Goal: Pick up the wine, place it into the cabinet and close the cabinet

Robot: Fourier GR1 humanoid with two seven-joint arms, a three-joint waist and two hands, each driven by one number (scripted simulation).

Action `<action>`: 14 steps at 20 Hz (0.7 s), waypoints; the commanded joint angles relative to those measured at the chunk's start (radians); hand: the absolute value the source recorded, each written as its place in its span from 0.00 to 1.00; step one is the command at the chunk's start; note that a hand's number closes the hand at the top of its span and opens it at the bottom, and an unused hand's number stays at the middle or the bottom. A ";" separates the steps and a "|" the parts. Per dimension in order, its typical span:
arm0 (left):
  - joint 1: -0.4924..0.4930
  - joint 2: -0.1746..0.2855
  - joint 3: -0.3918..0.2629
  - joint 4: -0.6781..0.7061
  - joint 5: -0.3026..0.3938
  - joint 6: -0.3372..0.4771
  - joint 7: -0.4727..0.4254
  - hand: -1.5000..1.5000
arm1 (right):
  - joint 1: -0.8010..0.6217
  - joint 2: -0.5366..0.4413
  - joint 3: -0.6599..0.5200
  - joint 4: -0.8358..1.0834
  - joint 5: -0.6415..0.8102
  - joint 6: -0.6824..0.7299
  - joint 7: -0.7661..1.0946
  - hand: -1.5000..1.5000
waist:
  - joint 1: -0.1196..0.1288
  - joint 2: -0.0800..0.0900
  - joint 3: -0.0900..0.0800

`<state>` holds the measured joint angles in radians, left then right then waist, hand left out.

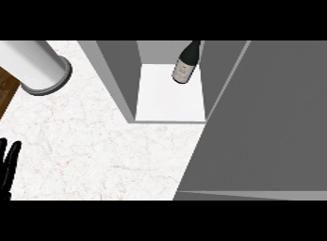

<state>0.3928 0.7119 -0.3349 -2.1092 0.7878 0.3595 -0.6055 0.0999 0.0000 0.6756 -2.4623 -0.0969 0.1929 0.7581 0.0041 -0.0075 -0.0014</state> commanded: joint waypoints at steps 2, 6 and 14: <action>0.011 0.039 0.107 0.025 0.053 -0.080 0.025 0.00 | -0.072 0.000 0.222 -0.107 0.105 -0.123 0.067 1.00 | -0.002 0.000 -0.001; 0.070 0.085 0.190 0.032 0.097 -0.177 0.021 0.00 | -0.079 -0.002 0.280 -0.028 0.148 -0.212 -0.005 1.00 | 0.006 -0.002 -0.001; 0.031 0.082 0.221 0.021 0.118 -0.156 0.081 0.00 | -0.221 -0.003 0.333 0.039 0.243 -0.355 -0.038 1.00 | 0.006 -0.004 -0.002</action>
<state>0.4251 0.7814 -0.1453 -2.0612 0.8910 0.1935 -0.5549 -0.0120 -0.0584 0.8070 -2.4324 0.0617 -0.0823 0.7093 0.0052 -0.0109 -0.0033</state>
